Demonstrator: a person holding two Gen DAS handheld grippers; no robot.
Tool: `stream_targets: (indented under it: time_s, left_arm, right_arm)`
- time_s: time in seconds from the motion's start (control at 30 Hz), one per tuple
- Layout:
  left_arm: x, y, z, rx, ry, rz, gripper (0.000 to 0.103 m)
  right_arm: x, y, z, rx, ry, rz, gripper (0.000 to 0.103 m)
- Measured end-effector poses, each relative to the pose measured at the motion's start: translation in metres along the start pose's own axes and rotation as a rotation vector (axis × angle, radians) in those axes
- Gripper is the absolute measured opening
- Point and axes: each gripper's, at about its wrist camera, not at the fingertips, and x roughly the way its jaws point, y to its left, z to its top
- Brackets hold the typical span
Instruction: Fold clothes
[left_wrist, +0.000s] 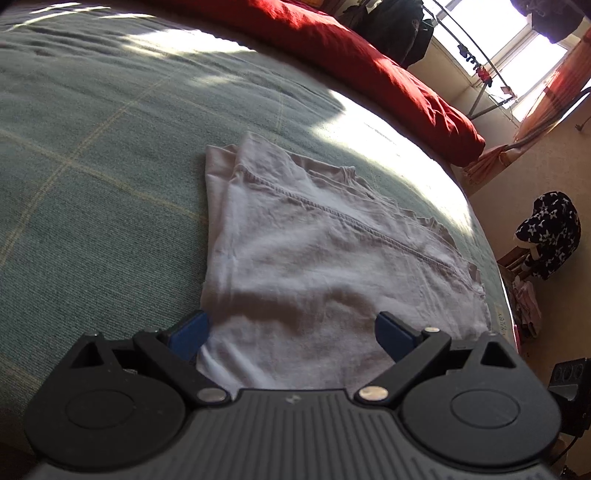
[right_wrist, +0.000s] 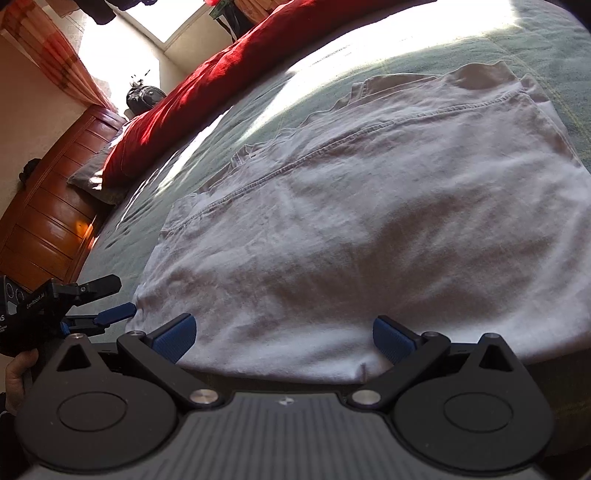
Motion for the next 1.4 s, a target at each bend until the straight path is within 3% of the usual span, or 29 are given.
stream_targets:
  time_s: [0.23, 0.33, 0.83, 1.17, 1.4]
  left_arm:
    - [-0.025, 0.007, -0.013, -0.018, -0.023, -0.14, 0.098]
    - [-0.013, 0.01, -0.02, -0.016, 0.032, -0.104, 0.098]
    - [-0.017, -0.008, -0.016, 0.1, 0.004, -0.111, 0.098]
    - [-0.016, -0.024, 0.006, 0.19, -0.03, -0.118, 0.098]
    - [0.009, -0.023, 0.012, 0.205, -0.007, -0.142, 0.098]
  right_arm:
    - [0.004, 0.002, -0.001, -0.016, -0.004, -0.017, 0.103]
    - [0.006, 0.006, -0.002, -0.037, 0.0, -0.038, 0.103]
    - [0.013, 0.029, -0.006, -0.124, 0.015, -0.159, 0.103]
    - [0.007, 0.04, -0.004, -0.1, 0.02, -0.162, 0.103]
    - [0.001, 0.051, -0.004, -0.126, 0.012, -0.169, 0.103]
